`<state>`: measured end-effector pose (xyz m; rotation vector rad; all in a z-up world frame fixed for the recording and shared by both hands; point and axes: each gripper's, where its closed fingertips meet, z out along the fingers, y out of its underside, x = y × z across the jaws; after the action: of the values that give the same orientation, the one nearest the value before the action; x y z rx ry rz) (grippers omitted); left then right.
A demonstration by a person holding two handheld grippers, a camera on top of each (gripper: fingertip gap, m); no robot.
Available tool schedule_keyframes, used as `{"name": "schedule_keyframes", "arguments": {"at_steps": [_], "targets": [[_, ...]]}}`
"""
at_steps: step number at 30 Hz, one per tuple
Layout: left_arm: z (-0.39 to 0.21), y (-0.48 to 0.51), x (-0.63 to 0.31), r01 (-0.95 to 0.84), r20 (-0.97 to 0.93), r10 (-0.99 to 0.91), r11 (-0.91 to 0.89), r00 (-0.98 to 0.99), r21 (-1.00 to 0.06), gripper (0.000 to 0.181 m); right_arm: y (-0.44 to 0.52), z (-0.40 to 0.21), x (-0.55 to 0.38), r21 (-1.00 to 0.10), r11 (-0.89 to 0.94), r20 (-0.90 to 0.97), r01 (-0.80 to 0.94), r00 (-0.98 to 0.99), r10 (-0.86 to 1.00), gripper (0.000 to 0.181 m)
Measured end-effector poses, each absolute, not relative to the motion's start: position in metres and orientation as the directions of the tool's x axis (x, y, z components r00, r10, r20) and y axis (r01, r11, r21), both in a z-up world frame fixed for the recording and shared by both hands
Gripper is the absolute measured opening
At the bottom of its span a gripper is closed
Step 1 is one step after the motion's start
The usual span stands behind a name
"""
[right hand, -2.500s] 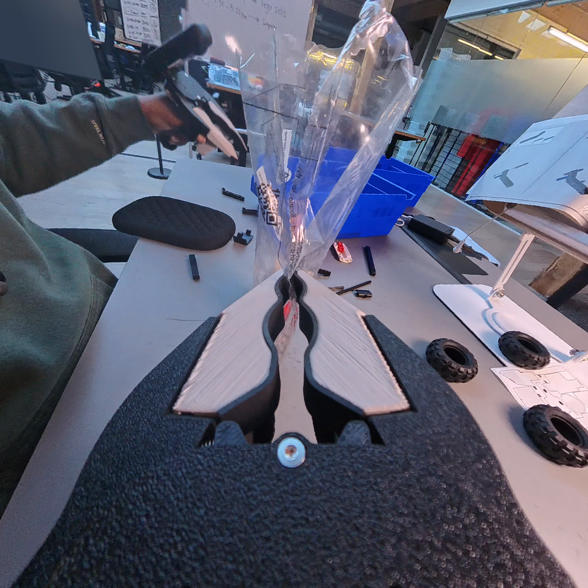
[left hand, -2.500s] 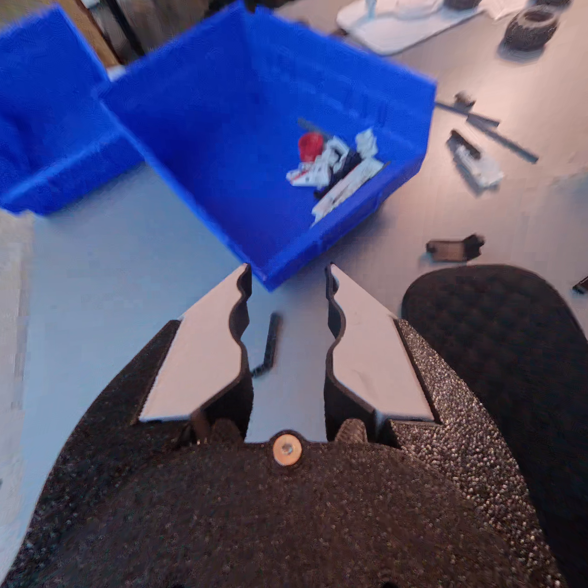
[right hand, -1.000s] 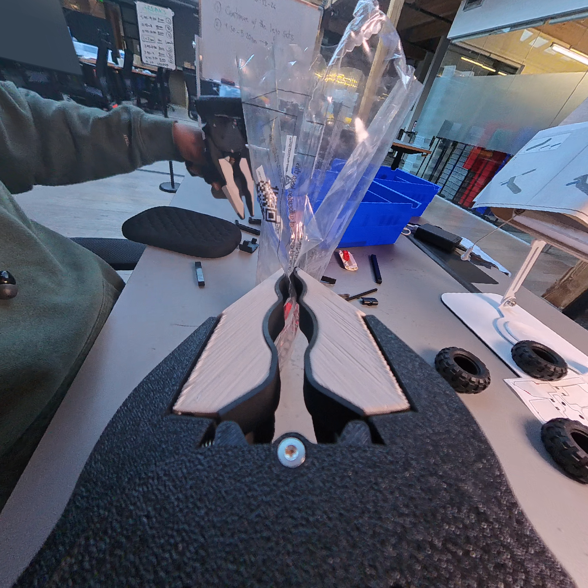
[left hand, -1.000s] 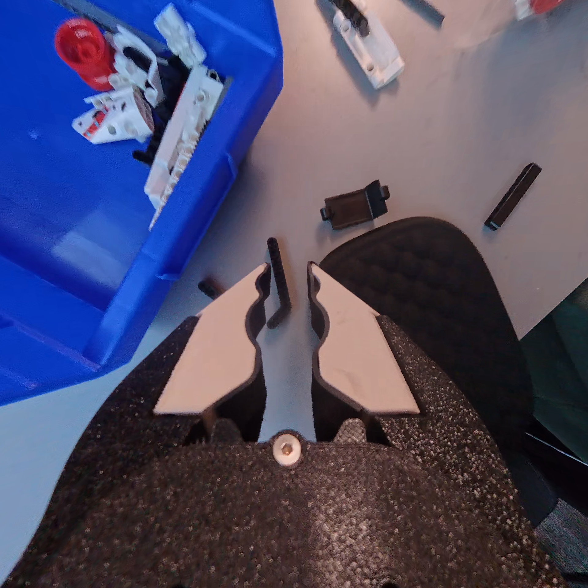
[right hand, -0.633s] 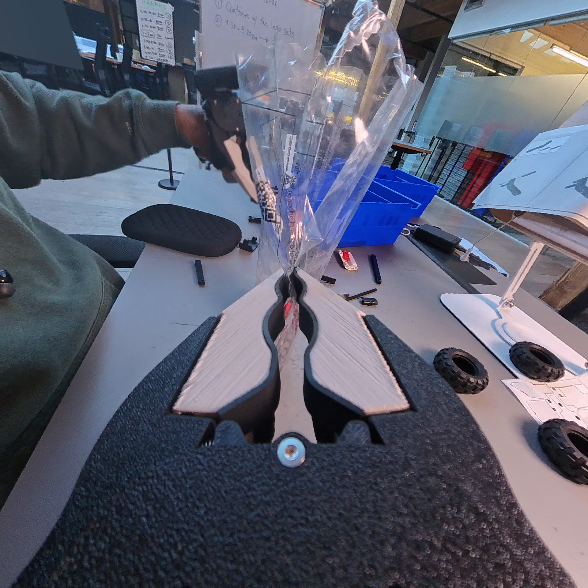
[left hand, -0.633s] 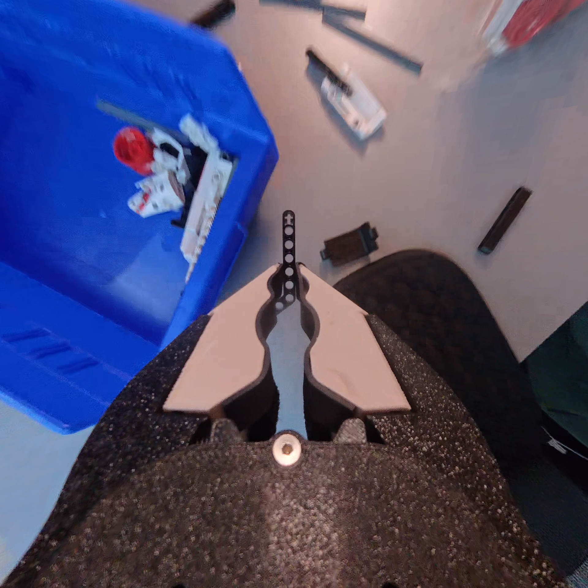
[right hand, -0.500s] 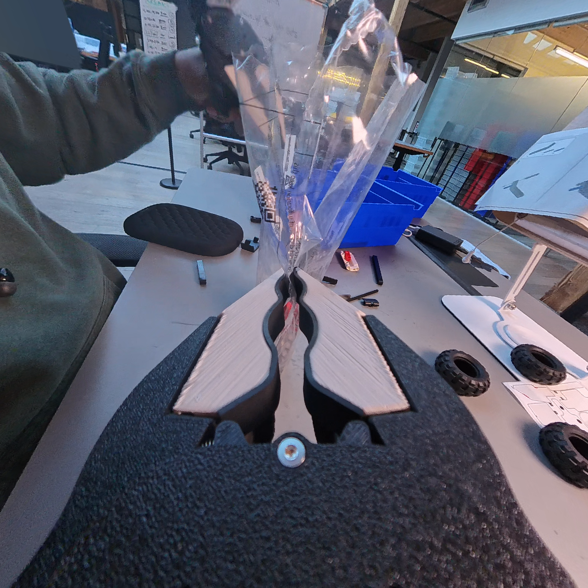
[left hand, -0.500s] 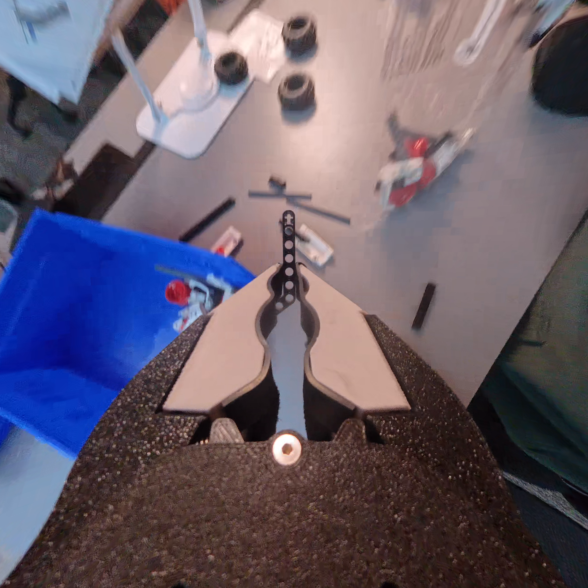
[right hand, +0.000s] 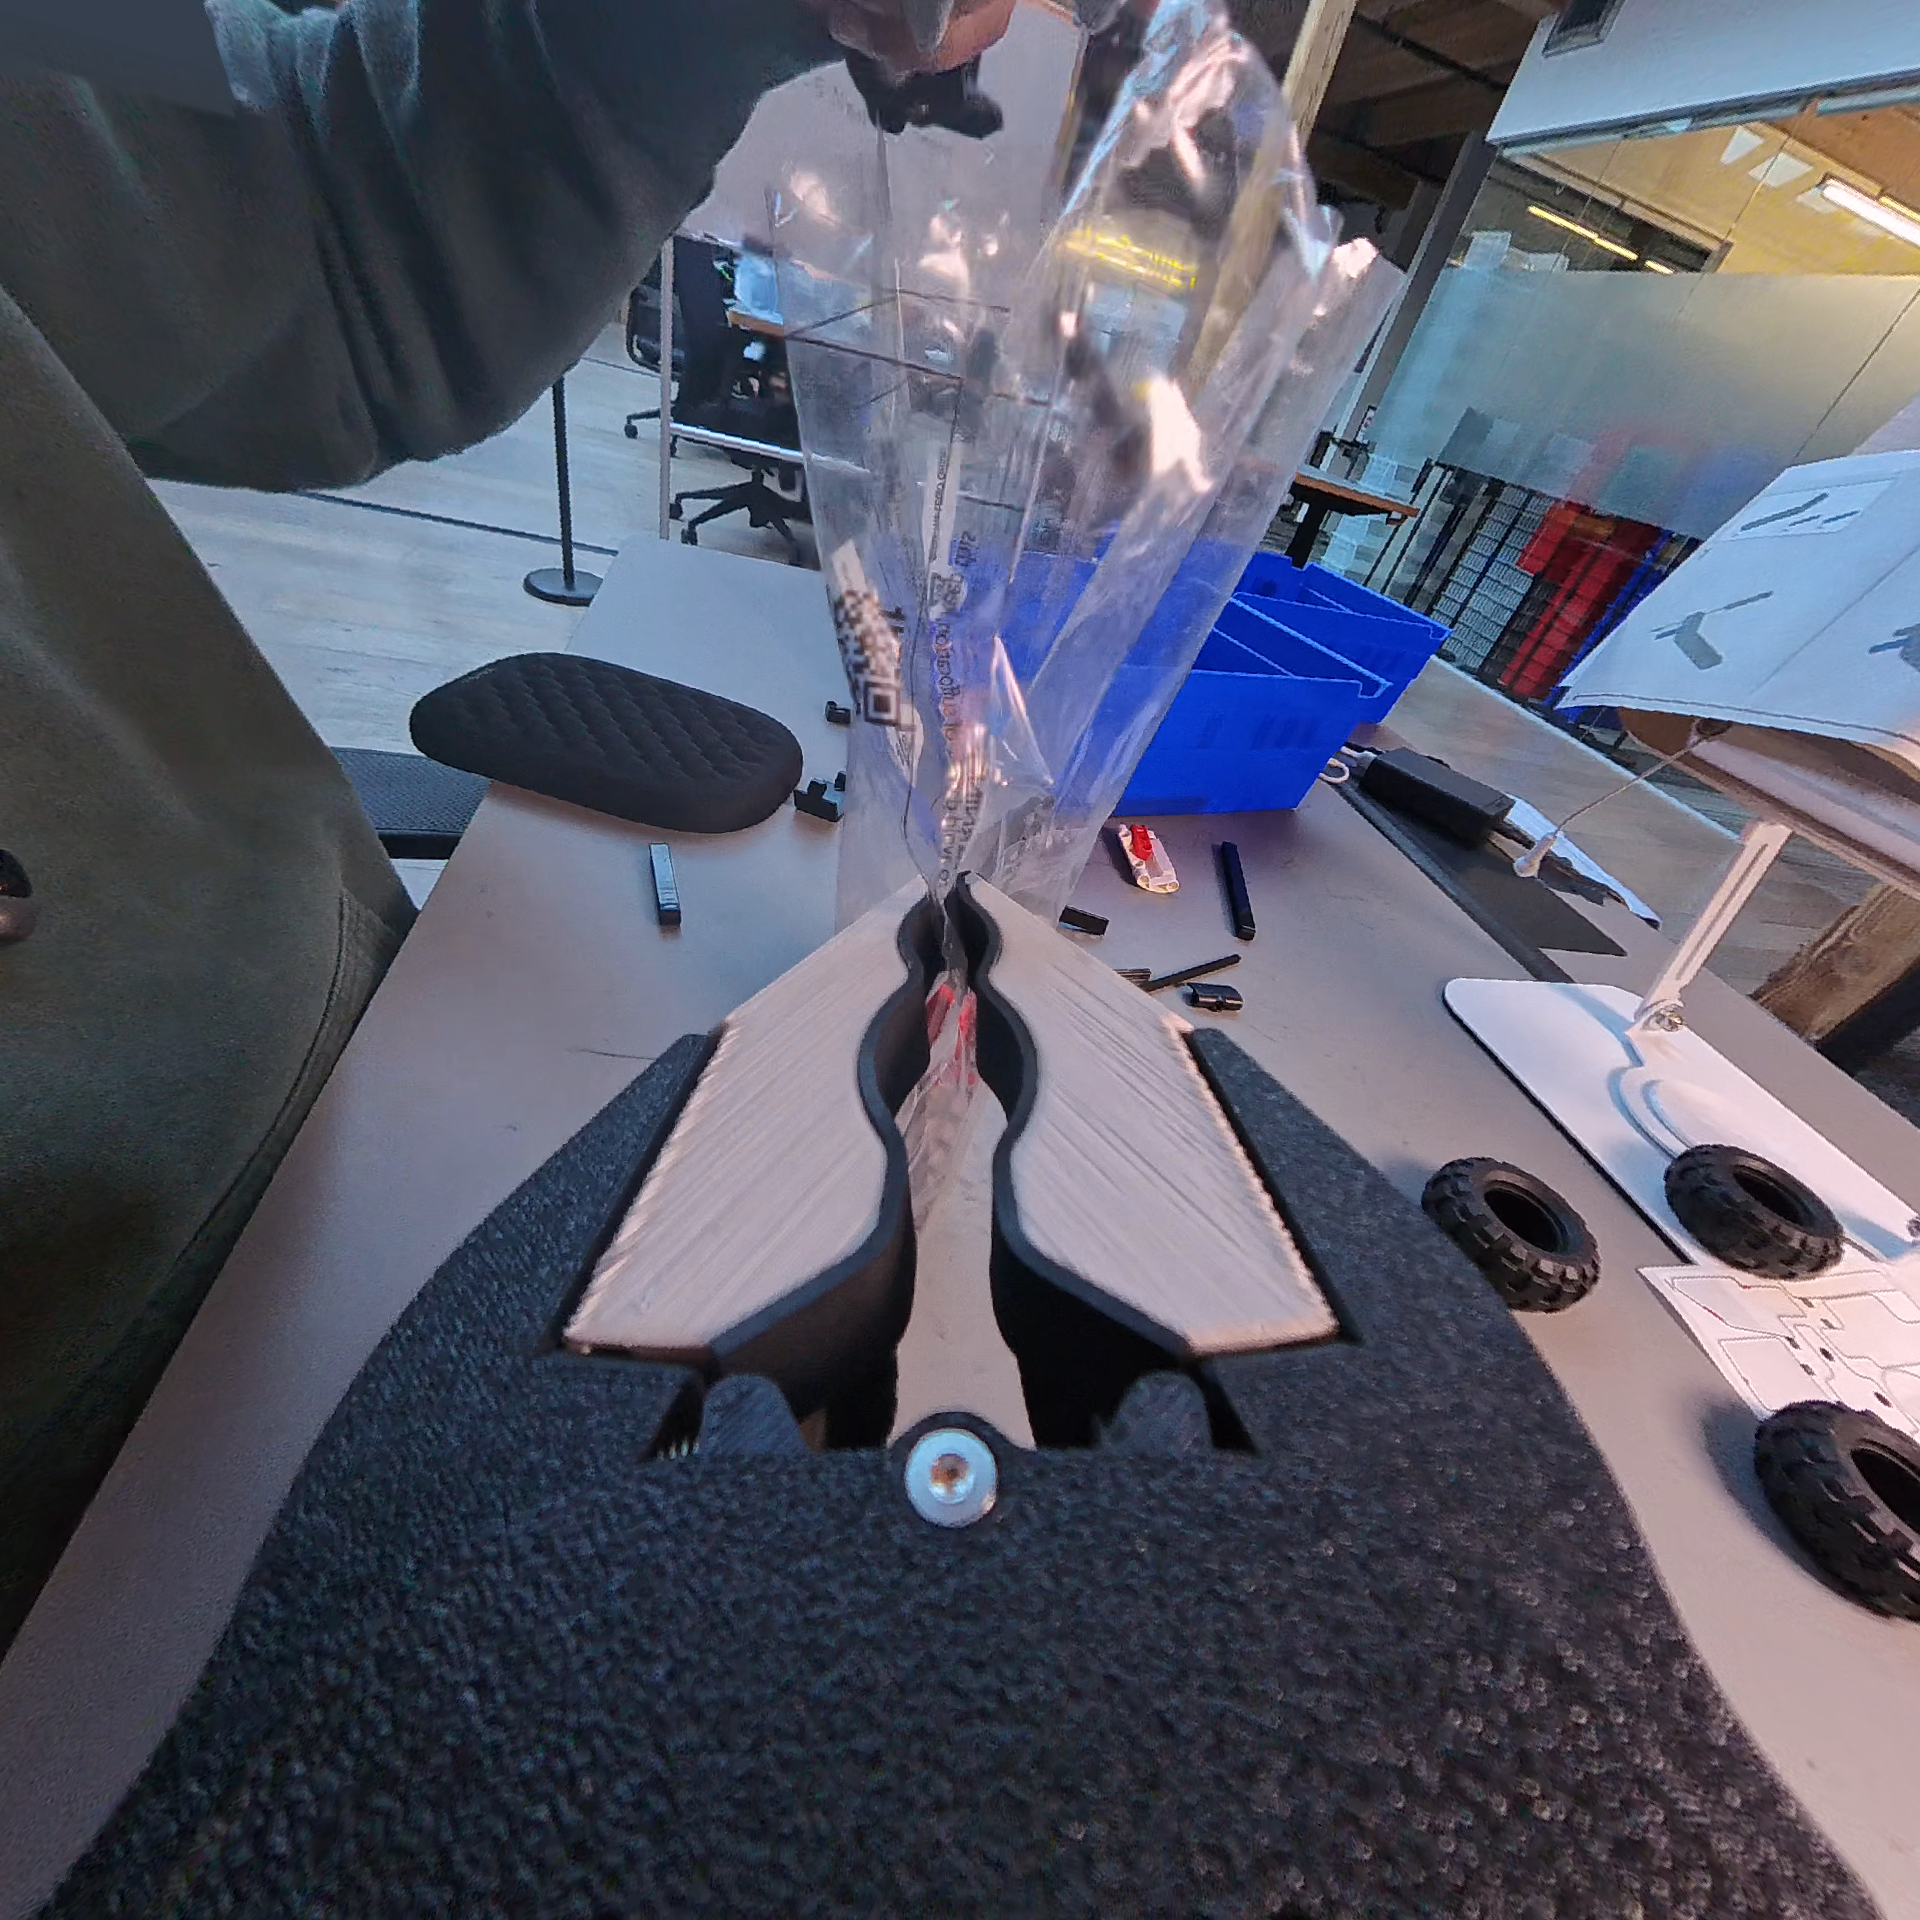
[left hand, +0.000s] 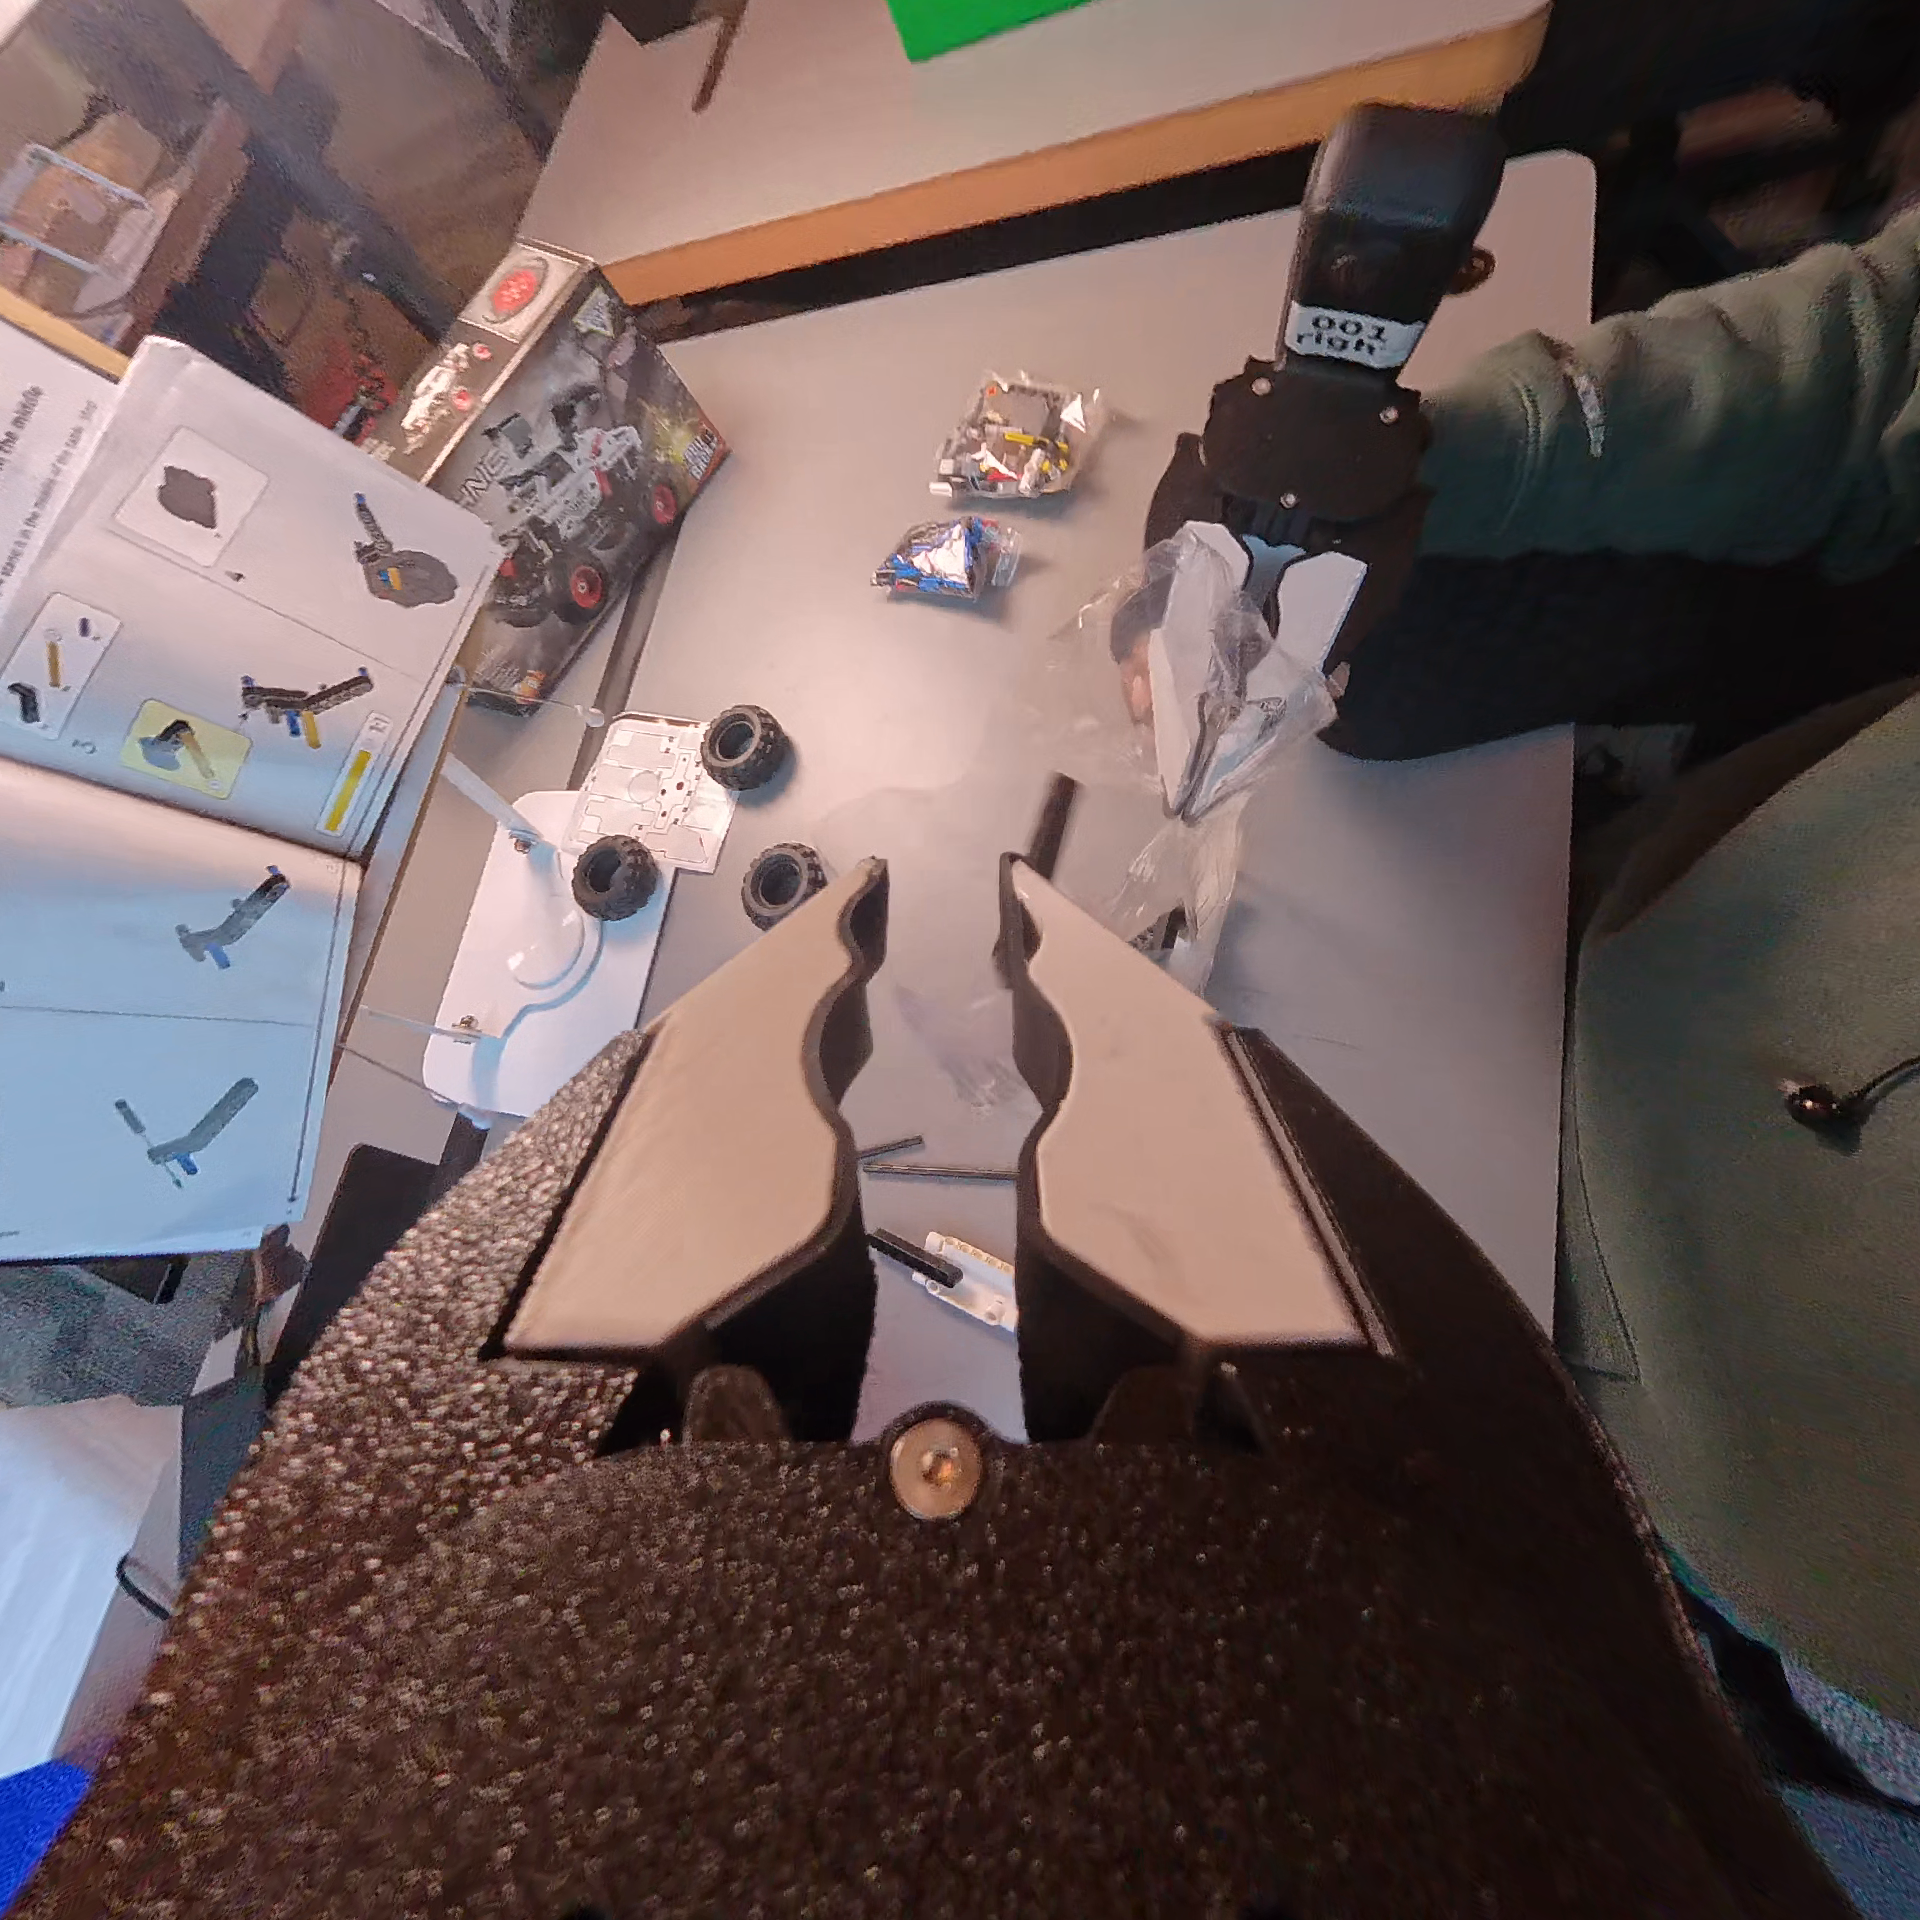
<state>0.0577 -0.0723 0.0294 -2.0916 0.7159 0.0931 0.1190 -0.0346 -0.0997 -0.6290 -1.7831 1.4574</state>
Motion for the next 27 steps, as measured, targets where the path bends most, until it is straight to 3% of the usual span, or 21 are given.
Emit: {"name": "schedule_keyframes", "arguments": {"at_steps": [3, 6, 13, 18, 21, 23, 27], "targets": [[0.034, -0.099, 0.022, -0.425, -0.294, -0.337, -0.434, 0.894, -0.794, 0.023, -0.035, -0.1, 0.118, -0.971, 0.228, 0.225, -0.075, -0.614, 0.757, 0.0], [0.0, -0.146, -0.029, -0.313, -0.257, -0.18, -0.517, 0.95, -0.797, 0.023, -0.035, -0.1, 0.119, -0.969, 0.233, 0.231, -0.077, -0.613, 0.756, 0.0], [-0.174, -0.267, -0.122, 0.109, -0.07, 0.199, -0.761, 0.978, -0.64, 0.027, -0.034, -0.1, 0.118, -0.973, 0.218, 0.216, -0.073, -0.615, 0.758, 0.0], [-0.235, -0.302, -0.147, 0.236, -0.077, 0.337, -0.788, 0.939, -0.569, 0.029, -0.032, -0.1, 0.116, -0.977, 0.202, 0.2, -0.066, -0.611, 0.766, 0.0], [-0.241, -0.303, -0.145, 0.233, -0.056, 0.316, -0.797, 0.947, -0.557, 0.011, -0.031, -0.1, 0.115, -0.978, 0.197, 0.194, -0.063, -0.608, 0.77, 0.0], [-0.235, -0.3, -0.144, 0.181, -0.104, 0.278, -0.822, 0.955, -0.541, 0.009, -0.031, -0.1, 0.115, -0.979, 0.197, 0.193, -0.062, -0.607, 0.771, 0.0], [-0.148, -0.244, -0.097, -0.017, -0.121, 0.101, -0.7, 0.987, -0.714, 0.008, -0.033, -0.1, 0.114, -0.979, 0.195, 0.193, -0.064, -0.612, 0.767, 0.0]]}}
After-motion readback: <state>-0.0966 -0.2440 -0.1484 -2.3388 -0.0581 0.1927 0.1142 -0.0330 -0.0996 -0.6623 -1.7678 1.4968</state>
